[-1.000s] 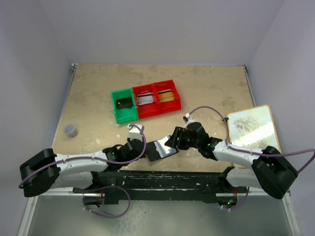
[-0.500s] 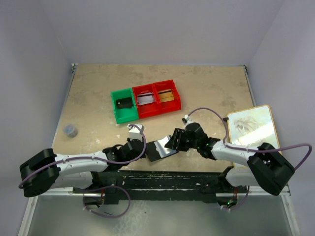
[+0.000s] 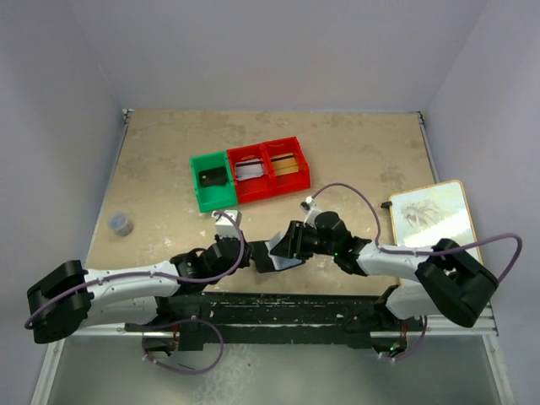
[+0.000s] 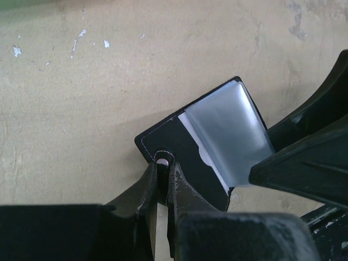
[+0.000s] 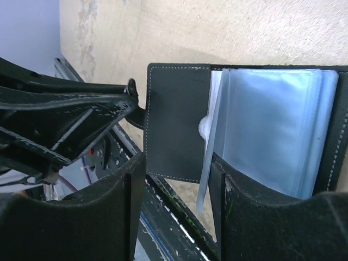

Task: Take the credit cards out of the card holder

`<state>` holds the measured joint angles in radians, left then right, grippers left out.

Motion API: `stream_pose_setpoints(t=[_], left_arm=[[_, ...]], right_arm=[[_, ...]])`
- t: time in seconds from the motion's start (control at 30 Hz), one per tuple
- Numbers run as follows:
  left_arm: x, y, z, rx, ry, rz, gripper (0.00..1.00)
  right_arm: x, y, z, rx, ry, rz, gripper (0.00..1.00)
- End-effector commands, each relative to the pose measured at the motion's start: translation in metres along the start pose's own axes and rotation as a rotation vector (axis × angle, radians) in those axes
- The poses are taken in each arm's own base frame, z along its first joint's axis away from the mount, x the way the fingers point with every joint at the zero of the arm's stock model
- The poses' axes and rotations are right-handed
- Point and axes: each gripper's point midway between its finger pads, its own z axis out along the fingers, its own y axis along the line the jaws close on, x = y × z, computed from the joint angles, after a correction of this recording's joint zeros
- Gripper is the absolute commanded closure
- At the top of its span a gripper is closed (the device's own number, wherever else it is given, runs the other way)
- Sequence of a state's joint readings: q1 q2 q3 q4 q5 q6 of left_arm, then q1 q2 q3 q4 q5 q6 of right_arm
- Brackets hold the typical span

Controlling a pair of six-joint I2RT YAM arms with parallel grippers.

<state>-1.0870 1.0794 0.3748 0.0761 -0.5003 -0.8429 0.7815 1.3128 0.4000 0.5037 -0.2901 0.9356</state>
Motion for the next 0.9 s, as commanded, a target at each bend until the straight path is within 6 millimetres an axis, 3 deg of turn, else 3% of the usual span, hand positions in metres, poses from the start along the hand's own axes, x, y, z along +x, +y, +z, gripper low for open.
stream_pose_setpoints(t=[0.0, 0.17, 0.3, 0.37, 0.53, 0.63, 0.87], left_arm=[[-0.015, 0.003, 0.0, -0.011, -0.079, -0.068, 0.96], [-0.012, 0.018, 0.003, -0.036, -0.082, -0.133, 0.89], [-0.008, 0.028, 0.0, -0.036, -0.088, -0.192, 0.72], [-0.005, 0.034, -0.003, -0.042, -0.088, -0.212, 0.64], [-0.002, 0.046, -0.01, -0.08, -0.088, -0.243, 0.57], [-0.007, 0.05, -0.015, -0.091, -0.108, -0.268, 0.53], [-0.024, 0.028, -0.019, -0.017, -0.121, -0.272, 0.53]], right_arm=[[-0.007, 0.032, 0.012, -0.114, -0.014, -0.019, 0.48], [0.001, 0.041, 0.032, -0.14, 0.029, -0.01, 0.46], [0.013, 0.045, 0.05, -0.134, 0.076, -0.01, 0.43], [0.019, 0.043, 0.058, -0.119, 0.092, -0.011, 0.42], [0.021, 0.029, 0.067, -0.043, 0.079, 0.016, 0.42], [0.023, 0.014, 0.063, 0.013, 0.062, 0.054, 0.47], [0.021, -0.004, 0.057, 0.074, -0.004, 0.129, 0.8]])
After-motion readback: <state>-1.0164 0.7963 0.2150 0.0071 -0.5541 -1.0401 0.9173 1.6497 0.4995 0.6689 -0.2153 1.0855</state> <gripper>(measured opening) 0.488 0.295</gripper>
